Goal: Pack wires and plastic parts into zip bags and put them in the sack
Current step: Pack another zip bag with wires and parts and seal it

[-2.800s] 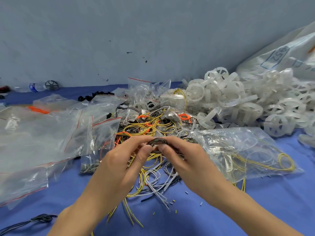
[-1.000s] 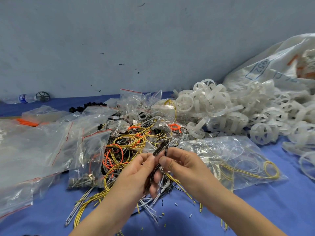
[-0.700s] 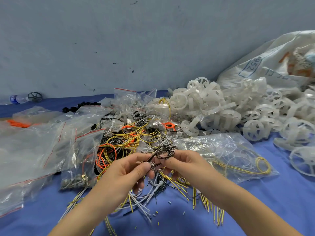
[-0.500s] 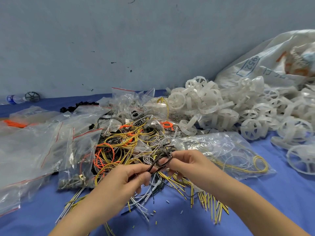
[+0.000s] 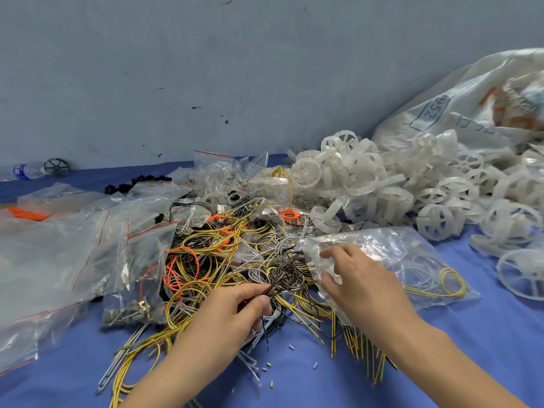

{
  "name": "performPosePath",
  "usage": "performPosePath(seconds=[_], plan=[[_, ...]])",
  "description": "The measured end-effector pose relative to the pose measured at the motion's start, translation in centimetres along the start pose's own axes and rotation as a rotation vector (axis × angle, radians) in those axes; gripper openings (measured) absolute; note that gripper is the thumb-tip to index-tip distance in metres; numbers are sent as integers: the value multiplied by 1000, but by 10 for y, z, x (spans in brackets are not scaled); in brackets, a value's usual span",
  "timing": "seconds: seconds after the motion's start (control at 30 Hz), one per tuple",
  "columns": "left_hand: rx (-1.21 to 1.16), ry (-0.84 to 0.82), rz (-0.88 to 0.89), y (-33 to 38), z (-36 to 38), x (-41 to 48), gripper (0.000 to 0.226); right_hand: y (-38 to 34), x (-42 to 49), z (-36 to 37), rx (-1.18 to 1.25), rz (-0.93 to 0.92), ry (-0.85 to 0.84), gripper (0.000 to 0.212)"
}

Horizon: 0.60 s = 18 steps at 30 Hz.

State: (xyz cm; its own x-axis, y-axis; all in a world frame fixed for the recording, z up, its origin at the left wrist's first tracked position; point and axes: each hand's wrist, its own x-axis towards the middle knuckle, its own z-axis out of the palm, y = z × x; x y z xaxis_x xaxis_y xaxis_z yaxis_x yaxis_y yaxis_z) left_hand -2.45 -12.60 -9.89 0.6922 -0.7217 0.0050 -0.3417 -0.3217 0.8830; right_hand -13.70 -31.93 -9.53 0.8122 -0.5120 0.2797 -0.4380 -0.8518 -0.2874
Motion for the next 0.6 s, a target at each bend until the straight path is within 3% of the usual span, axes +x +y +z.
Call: performPosePath(seconds=[0.2, 0.37, 0.6], plan=[[-47, 16, 10, 9, 6, 0, 20, -4, -8, -3, 171, 74, 163, 9], [-236, -71, -27, 19, 24, 2, 20, -21, -22, -9, 164, 34, 286, 10], [-359, -181, -20, 33, 41, -8, 33, -34, -30, -10, 189, -69, 267, 11]])
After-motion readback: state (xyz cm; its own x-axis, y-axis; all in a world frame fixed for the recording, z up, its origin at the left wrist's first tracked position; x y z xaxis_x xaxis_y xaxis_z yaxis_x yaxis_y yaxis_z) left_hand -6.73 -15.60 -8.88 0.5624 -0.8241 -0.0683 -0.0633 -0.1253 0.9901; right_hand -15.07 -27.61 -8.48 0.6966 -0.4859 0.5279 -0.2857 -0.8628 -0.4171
